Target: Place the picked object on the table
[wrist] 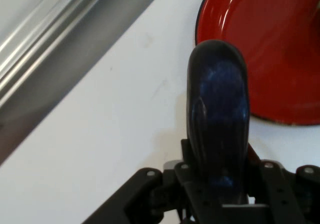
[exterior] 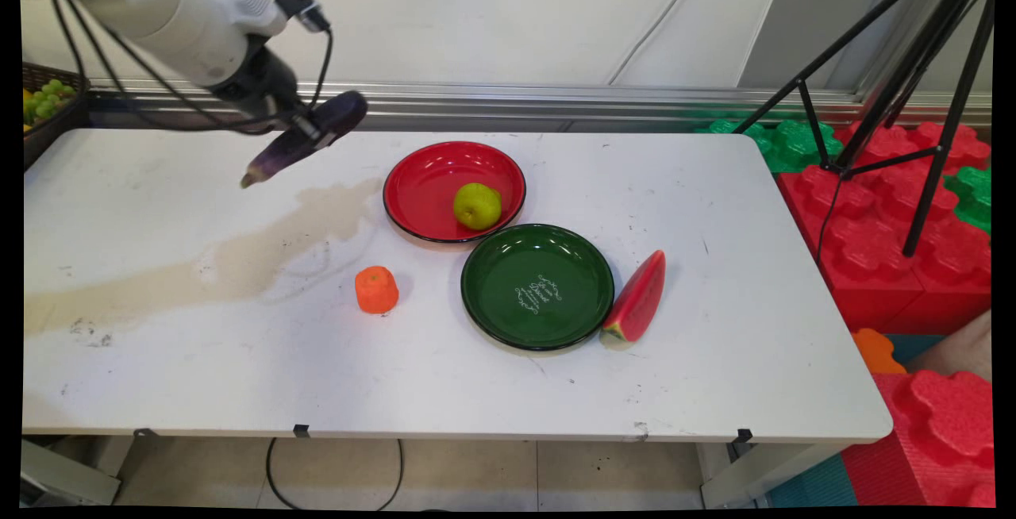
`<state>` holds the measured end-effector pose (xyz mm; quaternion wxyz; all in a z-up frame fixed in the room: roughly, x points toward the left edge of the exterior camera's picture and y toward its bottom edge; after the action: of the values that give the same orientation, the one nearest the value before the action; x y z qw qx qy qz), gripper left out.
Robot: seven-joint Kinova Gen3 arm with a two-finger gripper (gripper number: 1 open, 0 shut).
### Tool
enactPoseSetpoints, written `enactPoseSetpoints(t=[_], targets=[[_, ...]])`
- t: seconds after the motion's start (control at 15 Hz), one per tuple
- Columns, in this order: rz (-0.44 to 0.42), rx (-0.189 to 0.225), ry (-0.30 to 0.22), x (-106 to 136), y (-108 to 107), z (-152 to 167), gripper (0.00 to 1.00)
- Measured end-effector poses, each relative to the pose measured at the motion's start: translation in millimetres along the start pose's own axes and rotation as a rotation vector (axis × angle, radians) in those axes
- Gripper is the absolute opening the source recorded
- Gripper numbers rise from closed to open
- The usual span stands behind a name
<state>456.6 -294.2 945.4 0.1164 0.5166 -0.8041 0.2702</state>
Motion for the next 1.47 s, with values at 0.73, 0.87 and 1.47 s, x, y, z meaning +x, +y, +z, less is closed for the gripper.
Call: enactPoseSetpoints(t=[0.73,0.87,1.47], targets=[[-0.057,0.009,-0.114,-58,24,33,0.0],[-0.051,0.002,-0.131,-66,29,43,0.0],[-0.013,-0.056,-0.121,-69,53,88,0.0]])
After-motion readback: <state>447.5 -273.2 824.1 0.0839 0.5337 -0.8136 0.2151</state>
